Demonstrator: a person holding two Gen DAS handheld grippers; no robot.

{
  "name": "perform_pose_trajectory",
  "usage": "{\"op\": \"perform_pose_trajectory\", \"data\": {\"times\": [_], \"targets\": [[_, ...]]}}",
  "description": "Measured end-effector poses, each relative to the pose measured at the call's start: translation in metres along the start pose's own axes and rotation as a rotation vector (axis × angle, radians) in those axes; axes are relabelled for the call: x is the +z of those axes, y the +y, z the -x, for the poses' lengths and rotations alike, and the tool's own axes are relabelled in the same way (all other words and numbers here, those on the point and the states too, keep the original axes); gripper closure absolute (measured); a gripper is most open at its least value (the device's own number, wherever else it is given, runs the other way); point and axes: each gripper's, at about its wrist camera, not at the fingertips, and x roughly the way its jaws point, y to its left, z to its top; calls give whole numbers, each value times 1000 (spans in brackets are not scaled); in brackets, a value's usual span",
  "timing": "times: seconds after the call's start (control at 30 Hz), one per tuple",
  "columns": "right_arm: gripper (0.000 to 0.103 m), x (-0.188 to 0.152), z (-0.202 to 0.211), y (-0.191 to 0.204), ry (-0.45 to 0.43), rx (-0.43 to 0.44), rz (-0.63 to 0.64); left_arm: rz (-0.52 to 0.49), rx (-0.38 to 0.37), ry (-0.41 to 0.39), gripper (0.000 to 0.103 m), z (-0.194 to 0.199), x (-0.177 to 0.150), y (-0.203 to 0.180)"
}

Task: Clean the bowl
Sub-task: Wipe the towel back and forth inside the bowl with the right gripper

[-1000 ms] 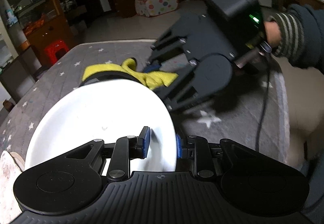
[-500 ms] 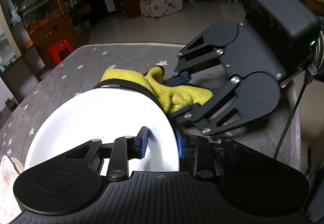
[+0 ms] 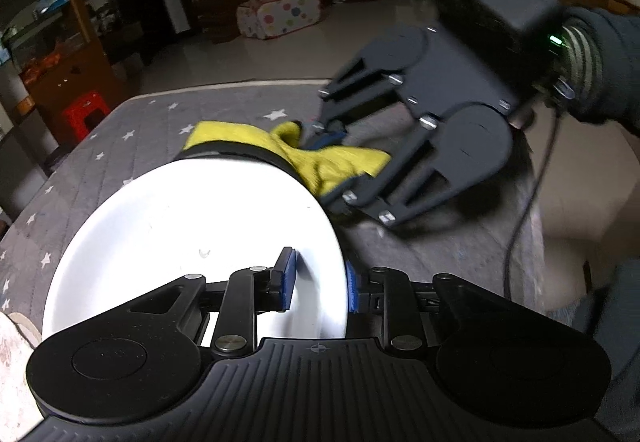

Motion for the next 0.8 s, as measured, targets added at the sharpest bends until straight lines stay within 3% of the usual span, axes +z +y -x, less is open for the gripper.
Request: {"op": "perform_pose_trajectory", "data": {"times": [0.4,0.63,0.73,0.8], "targets": [[68,11,-18,-8,9,3,53,-37,-36,18,77,-5,1,4],[68,13,-26,-12,6,2,28,8,2,22,75,-16,9,2],[68,12,-25,-11,4,0,22,18,28,17,71,-16,10,-4],[68,11,-23,-10,4,-1,21,29,49,14,62,-14,11,-5]]}}
